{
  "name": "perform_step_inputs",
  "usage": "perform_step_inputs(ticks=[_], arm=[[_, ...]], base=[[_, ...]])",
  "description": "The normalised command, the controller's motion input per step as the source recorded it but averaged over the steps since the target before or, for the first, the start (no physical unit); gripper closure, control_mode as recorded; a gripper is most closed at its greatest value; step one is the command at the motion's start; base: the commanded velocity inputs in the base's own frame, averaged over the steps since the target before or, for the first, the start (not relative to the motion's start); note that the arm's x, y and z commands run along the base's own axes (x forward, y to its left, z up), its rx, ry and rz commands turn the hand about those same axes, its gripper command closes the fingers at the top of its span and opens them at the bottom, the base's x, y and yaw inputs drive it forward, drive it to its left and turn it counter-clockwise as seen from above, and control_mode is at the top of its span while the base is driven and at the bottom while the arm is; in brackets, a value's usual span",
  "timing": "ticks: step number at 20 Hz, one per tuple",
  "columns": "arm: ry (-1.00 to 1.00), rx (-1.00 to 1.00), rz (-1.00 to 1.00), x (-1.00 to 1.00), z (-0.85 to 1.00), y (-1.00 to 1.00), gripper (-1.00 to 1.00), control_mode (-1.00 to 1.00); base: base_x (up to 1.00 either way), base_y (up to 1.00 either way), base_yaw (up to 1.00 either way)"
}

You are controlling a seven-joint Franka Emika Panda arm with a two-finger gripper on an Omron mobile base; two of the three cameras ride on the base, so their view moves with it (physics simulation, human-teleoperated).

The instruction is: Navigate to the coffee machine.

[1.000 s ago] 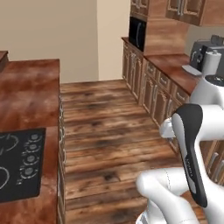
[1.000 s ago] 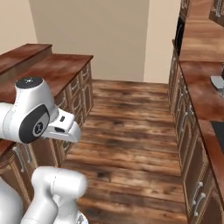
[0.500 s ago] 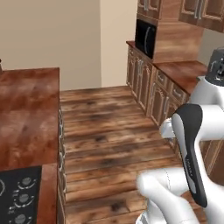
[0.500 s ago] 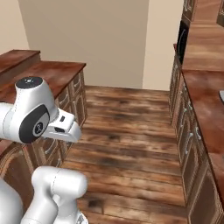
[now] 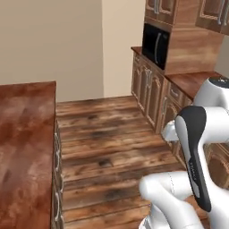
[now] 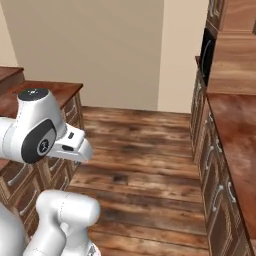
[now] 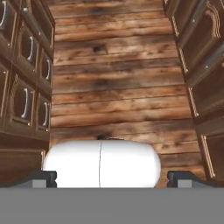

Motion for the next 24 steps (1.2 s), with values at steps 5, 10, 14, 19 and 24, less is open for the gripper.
perform_step_inputs(ticks=[5,10,14,19,24], arm=[[0.0,0.0,0.0,0.0,0.0,0.0,-1.0,1.0],[0.0,0.0,0.0,0.0,0.0,0.0,-1.0,1.0],[0.0,0.0,0.0,0.0,0.0,0.0,-1.0,1.0],[0.0,0.0,0.0,0.0,0.0,0.0,-1.0,1.0],[0.0,0.0,0.0,0.0,0.0,0.0,-1.0,1.0]], base=[[0.97,-0.38,-0.39],[0.71,-0.24,-0.56],[0.57,-0.15,-0.63],[0.56,-0.07,-0.64],[0.61,0.0,-0.65]])
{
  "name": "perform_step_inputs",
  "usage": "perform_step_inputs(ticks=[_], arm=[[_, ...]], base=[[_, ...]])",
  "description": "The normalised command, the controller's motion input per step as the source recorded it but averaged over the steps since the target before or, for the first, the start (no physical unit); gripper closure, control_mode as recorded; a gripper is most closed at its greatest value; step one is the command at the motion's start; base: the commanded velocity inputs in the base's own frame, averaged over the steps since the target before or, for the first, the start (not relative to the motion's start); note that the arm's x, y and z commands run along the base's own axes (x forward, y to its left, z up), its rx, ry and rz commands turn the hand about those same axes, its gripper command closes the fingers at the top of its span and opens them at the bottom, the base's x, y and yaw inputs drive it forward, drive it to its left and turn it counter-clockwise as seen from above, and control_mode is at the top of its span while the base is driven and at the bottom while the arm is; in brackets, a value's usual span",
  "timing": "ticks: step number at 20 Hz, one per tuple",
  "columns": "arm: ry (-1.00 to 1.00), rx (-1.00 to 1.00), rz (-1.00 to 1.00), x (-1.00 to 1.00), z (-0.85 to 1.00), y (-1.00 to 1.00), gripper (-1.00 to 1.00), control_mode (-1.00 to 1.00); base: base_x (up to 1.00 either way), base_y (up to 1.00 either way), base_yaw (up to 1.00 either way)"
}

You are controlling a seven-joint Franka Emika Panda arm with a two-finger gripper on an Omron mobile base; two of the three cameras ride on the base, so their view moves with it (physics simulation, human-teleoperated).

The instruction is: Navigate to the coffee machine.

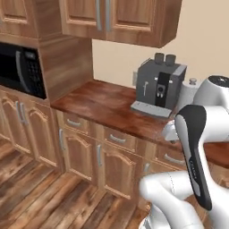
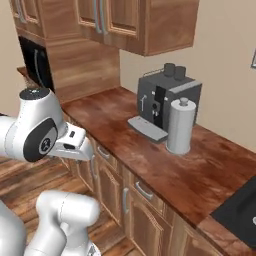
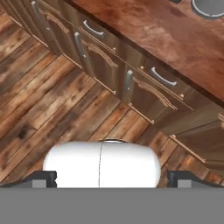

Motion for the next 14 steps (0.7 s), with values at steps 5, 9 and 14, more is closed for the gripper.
perform_step_inputs(ticks=[5,9,14], arm=[[0.0,0.0,0.0,0.0,0.0,0.0,-1.0,1.0],[0.0,0.0,0.0,0.0,0.0,0.0,-1.0,1.0],[0.0,0.0,0.0,0.0,0.0,0.0,-1.0,1.0]], base=[[0.89,0.21,-0.56],[0.68,0.66,-0.65],[0.43,0.76,-0.71]])
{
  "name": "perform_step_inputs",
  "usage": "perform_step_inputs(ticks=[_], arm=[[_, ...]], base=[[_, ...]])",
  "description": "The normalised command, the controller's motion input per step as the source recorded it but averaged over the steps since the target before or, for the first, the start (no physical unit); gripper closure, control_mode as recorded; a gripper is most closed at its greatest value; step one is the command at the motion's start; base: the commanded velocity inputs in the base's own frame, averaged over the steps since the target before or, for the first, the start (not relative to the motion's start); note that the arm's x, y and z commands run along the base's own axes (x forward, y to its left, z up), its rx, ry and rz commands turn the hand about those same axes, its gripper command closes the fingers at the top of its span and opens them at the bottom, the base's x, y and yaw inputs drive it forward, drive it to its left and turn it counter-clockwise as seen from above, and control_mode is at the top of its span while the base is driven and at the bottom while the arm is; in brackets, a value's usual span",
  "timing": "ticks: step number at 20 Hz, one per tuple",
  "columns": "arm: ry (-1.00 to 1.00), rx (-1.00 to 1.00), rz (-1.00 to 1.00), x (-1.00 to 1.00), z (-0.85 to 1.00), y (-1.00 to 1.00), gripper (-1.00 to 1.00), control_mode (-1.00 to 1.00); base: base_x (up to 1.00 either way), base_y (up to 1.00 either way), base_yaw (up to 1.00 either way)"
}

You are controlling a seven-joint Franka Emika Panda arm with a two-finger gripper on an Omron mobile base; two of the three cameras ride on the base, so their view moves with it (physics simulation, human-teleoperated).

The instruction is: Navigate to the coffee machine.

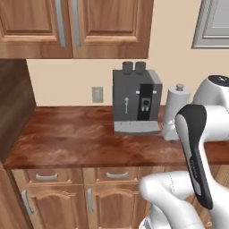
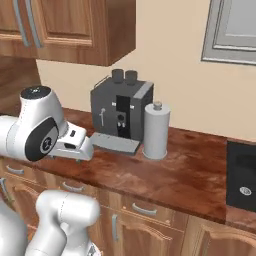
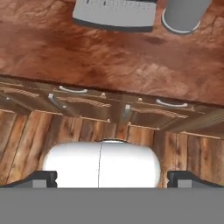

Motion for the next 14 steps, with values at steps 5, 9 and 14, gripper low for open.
perform_step_inputs(ticks=[5,9,14], arm=[[0.0,0.0,0.0,0.0,0.0,0.0,-1.0,1.0],[0.0,0.0,0.0,0.0,0.0,0.0,-1.0,1.0],[0.0,0.0,0.0,0.0,0.0,0.0,-1.0,1.0]], base=[[0.7,0.54,-0.54],[0.75,0.64,-0.21],[0.61,0.1,0.0]])
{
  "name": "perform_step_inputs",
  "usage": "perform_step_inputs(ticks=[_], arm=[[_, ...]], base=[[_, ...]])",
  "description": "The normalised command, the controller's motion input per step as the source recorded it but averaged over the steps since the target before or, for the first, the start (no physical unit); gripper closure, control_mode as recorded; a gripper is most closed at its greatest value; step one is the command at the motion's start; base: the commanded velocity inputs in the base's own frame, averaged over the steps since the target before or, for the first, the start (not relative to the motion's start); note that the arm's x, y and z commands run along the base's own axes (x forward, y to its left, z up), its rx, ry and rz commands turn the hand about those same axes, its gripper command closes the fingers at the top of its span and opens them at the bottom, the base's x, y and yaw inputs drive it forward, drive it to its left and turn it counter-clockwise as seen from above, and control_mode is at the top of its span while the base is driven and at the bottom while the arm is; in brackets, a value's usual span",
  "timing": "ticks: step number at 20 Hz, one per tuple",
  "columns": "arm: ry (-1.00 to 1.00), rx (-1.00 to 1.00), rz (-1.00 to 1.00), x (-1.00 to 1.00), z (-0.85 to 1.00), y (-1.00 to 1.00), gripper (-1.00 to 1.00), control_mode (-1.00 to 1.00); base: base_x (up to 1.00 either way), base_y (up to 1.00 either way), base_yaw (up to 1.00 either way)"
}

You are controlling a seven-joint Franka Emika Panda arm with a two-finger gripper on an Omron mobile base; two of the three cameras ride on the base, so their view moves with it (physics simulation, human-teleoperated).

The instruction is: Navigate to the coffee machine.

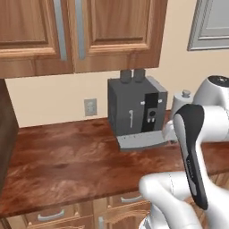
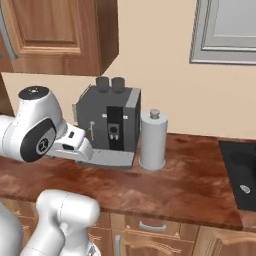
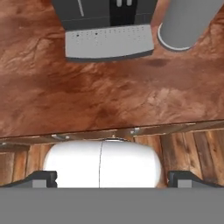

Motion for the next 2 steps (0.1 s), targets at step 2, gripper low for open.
perform_step_inputs(ticks=[2], arm=[[0.0,0.0,0.0,0.0,0.0,0.0,-1.0,1.0]], base=[[0.57,-0.01,0.02]])
